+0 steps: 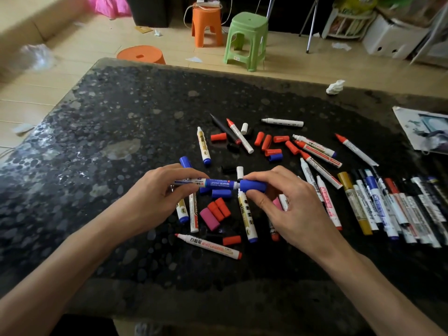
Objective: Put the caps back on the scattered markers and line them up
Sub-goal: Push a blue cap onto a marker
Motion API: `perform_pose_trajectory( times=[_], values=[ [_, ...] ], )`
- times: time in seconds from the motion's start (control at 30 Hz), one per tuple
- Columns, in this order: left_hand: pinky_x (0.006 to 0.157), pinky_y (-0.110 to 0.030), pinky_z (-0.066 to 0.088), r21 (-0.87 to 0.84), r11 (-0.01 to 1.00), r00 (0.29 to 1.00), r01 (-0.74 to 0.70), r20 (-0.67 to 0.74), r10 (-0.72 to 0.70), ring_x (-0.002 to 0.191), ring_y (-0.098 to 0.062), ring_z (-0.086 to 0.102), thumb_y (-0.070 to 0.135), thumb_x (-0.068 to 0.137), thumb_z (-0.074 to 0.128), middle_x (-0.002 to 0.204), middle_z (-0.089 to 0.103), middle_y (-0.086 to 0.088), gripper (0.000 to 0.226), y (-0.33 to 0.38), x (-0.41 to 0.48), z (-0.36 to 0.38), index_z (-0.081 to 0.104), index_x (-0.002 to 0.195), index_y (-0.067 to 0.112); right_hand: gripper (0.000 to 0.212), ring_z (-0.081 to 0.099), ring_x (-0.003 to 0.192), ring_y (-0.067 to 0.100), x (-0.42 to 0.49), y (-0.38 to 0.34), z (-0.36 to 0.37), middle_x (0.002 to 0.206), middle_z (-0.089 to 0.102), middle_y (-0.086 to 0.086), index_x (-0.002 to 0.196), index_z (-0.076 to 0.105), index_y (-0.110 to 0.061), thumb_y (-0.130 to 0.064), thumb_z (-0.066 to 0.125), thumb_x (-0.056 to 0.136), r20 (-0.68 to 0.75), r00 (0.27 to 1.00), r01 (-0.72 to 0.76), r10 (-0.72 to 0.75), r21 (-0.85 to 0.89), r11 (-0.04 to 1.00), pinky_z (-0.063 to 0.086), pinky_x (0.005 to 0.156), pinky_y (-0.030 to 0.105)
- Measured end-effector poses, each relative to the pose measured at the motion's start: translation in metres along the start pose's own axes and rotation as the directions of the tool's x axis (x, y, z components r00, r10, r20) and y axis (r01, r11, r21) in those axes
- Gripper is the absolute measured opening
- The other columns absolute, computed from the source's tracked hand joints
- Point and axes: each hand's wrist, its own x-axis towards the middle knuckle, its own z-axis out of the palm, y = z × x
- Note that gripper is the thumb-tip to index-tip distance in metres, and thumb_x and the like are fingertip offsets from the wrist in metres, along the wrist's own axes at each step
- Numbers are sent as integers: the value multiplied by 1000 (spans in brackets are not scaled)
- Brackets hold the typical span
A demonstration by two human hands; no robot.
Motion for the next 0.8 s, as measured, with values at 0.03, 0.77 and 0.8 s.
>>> perform_pose_trajectory(
  times=[0.03, 0.77, 0.8],
  values=[
    [83, -35, 54, 3, 1000, 1000, -3, -1, 3, 97, -5, 66, 31, 102, 59, 108, 68, 16, 28, 0, 0, 0, 69, 124, 44, 29, 64, 92, 8, 0, 0, 0, 103, 62, -14, 126, 69, -32, -35, 68, 97, -5, 1000, 1, -1, 0, 1000, 51, 78, 26],
    [71, -12, 39, 13, 1000, 999, -24, -38, 25, 88, 16, 57, 32, 102, 58, 95, 61, 27, 29, 12, 2, 4, 70, 129, 35, 27, 65, 104, 3, 7, 7, -7, 109, 69, -18, 122, 70, -37, -33, 71, 95, 50, 993, -115, 109, 142, 983, 51, 89, 17],
    [71, -10, 39, 16, 1000, 999, -24, -40, 25, 87, 17, 56, 32, 102, 58, 94, 60, 27, 30, 12, 3, 4, 70, 129, 35, 27, 66, 103, 3, 7, 7, -8, 109, 70, -18, 121, 70, -37, -32, 71, 95, 49, 993, -117, 111, 149, 982, 51, 89, 17]
  ],
)
